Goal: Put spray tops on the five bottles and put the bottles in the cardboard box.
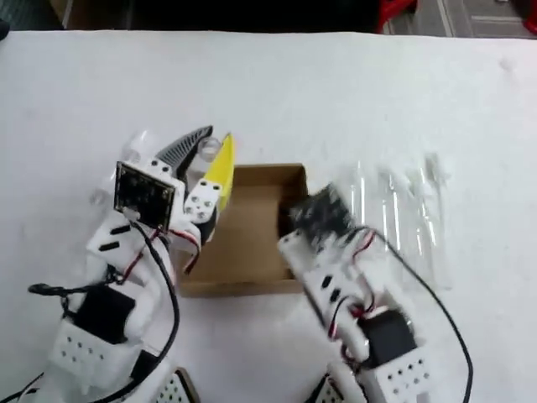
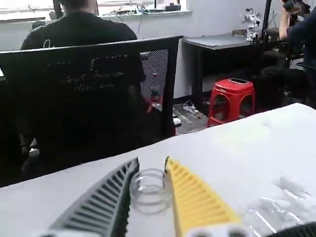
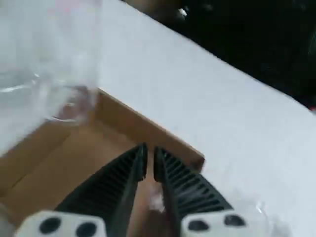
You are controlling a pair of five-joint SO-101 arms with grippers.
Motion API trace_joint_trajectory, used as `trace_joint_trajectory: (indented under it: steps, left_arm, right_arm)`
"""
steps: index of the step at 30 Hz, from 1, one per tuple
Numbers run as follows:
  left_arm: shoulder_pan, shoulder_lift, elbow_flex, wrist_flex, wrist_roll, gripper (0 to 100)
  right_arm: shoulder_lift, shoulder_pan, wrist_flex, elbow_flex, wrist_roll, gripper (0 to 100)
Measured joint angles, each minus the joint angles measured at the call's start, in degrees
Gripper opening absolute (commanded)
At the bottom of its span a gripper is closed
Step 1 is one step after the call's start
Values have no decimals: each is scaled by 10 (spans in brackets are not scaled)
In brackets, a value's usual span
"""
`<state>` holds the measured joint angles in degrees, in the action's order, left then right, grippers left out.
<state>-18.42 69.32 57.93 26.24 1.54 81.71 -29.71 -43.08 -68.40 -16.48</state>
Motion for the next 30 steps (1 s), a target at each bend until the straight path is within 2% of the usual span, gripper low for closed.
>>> trace_joint_trajectory:
  steps: [4, 7, 10, 13, 17, 24, 30]
  left_arm:
    - [2, 0, 68, -110, 0, 59]
    - [5, 0, 75, -134, -4, 61]
    - [5, 0, 79, -140, -53, 61]
    - [3, 0, 79, -140, -115, 62]
    - [3, 0, 79, -127, -151, 62]
    - [-42, 0, 45, -30, -162, 62]
    - [-58, 0, 41, -25, -162, 62]
  right_arm:
    - [90, -83, 5, -38, 0, 15]
    - [152, -112, 4, -49, 0, 15]
    - [163, -117, 5, -66, 0, 15]
    - [156, -119, 26, -91, 0, 15]
    - [160, -119, 43, -105, 0, 15]
    - [161, -120, 47, -105, 0, 15]
    - [161, -102, 47, -105, -1, 15]
